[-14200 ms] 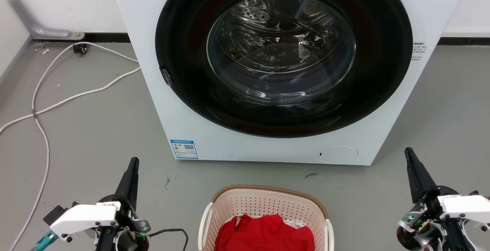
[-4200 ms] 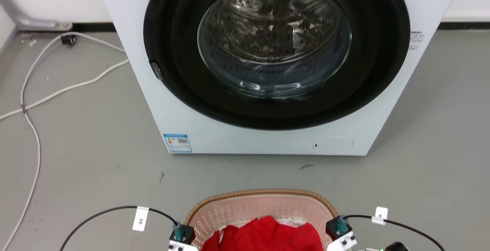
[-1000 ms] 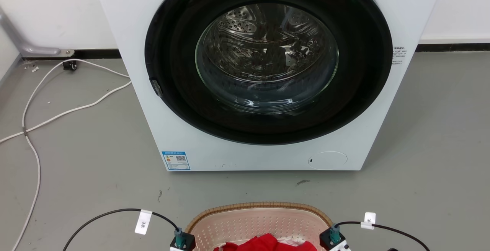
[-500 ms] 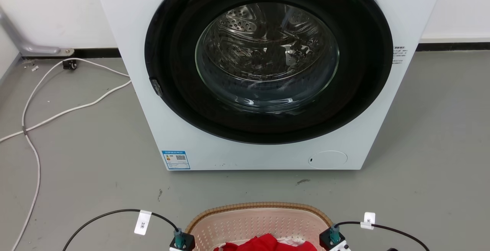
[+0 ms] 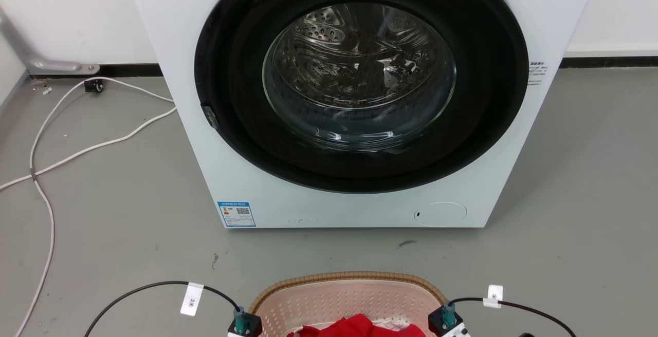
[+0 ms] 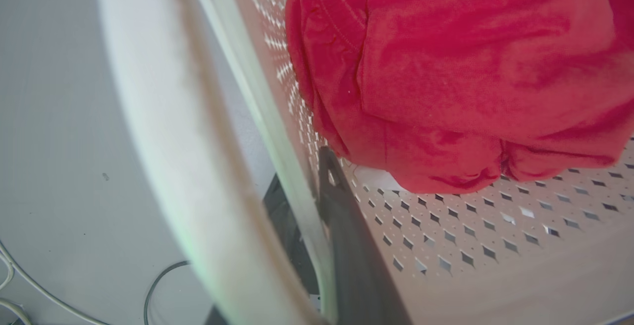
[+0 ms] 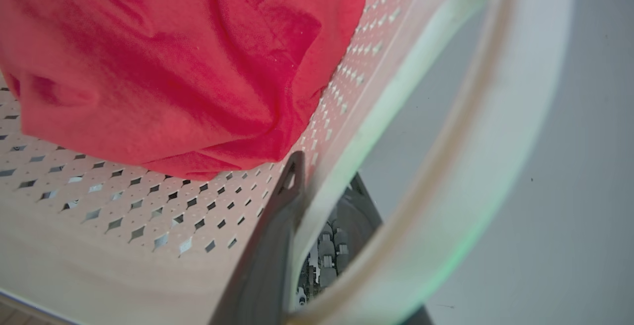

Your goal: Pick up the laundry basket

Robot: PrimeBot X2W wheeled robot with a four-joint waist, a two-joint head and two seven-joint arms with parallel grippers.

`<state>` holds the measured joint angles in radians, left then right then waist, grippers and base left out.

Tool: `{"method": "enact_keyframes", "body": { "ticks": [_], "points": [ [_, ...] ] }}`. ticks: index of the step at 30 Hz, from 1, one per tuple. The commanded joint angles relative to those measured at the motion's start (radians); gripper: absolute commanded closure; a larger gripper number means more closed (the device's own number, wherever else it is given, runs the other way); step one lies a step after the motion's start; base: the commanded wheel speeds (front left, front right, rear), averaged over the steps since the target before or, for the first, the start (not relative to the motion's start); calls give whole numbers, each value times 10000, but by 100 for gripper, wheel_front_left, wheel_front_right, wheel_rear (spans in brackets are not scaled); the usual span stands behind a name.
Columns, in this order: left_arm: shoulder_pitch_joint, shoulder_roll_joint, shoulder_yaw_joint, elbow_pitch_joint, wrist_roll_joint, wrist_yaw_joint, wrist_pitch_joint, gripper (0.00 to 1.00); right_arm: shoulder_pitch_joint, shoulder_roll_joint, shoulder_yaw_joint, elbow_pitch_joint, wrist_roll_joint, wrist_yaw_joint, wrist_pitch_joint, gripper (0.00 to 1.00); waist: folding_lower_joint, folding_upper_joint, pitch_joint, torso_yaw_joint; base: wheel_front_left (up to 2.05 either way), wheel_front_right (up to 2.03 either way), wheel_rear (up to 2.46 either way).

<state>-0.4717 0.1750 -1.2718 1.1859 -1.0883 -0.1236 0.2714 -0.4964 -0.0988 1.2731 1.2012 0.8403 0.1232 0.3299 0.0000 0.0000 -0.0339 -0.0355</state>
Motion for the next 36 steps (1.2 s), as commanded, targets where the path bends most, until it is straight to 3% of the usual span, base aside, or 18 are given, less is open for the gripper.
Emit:
{"method": "enact_keyframes", "body": {
  "ticks": [1,36],
  "points": [
    [-216,-130,-90,-108,64,-105,-100,100,-24,179,146,-107,-141,138,54,100,0,0,1,3,0,0,0],
    [-143,-165,-120,-128,-5,-105,-197,100,20,210,147,-100,-230,138,47,100,0,0,-71,-33,0,0,0]
  ]
}}
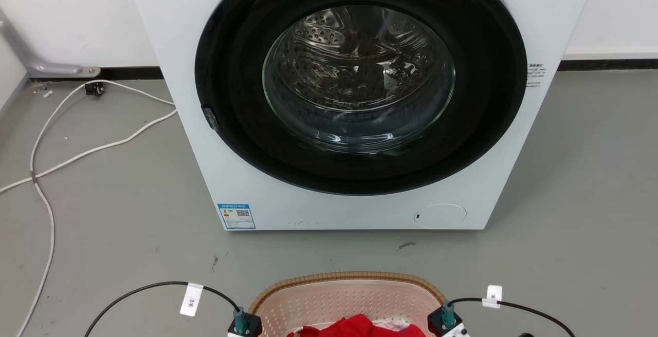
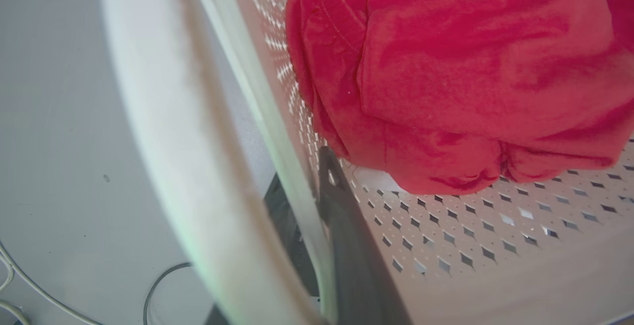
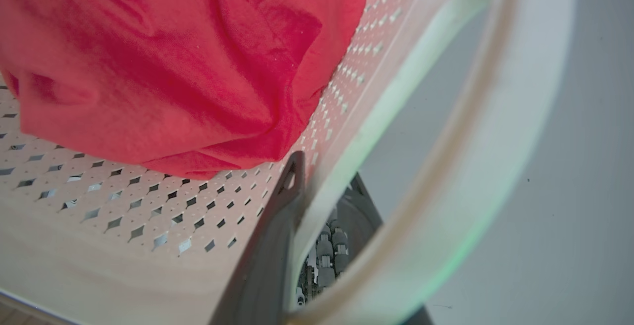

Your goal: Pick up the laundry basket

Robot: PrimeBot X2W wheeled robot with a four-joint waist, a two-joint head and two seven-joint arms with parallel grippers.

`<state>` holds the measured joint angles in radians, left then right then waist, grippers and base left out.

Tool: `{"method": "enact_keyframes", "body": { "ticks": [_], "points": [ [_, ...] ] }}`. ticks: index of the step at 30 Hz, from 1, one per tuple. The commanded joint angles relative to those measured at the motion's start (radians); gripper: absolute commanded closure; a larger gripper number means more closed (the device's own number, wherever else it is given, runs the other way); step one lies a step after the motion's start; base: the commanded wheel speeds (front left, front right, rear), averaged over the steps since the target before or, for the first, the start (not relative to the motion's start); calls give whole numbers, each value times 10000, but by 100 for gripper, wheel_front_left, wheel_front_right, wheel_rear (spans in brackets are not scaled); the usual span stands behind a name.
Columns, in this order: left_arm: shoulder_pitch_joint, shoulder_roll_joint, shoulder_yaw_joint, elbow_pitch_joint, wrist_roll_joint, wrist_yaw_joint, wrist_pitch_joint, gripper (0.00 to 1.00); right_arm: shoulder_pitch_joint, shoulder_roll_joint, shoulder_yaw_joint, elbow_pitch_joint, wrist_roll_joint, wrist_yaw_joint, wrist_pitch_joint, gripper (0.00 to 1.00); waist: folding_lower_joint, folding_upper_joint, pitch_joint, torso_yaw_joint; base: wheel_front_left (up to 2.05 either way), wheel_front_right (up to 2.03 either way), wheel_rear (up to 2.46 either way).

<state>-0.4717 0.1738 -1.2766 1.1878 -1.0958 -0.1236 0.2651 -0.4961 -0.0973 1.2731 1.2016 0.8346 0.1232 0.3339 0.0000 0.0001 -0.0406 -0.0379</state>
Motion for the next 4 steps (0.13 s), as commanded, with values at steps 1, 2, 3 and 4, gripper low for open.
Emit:
{"method": "enact_keyframes", "body": {
  "ticks": [1,2,3,4],
  "points": [
    [-134,-150,-73,-155,70,-105,-125,100,21,198,147,-106,-158,138,11,100,0,-1,-6,-12,0,0,0],
    [-126,-145,-74,-160,75,-105,-123,100,27,200,147,-108,-159,138,17,100,0,-1,-10,-14,0,0,0],
    [-119,-143,-73,-164,80,-105,-124,100,34,202,147,-111,-158,138,22,100,0,-1,-14,-15,0,0,0],
    [-119,-143,-73,-164,80,-105,-124,100,34,202,147,-111,-158,138,22,100,0,-1,-14,-15,0,0,0]
  ]
}}
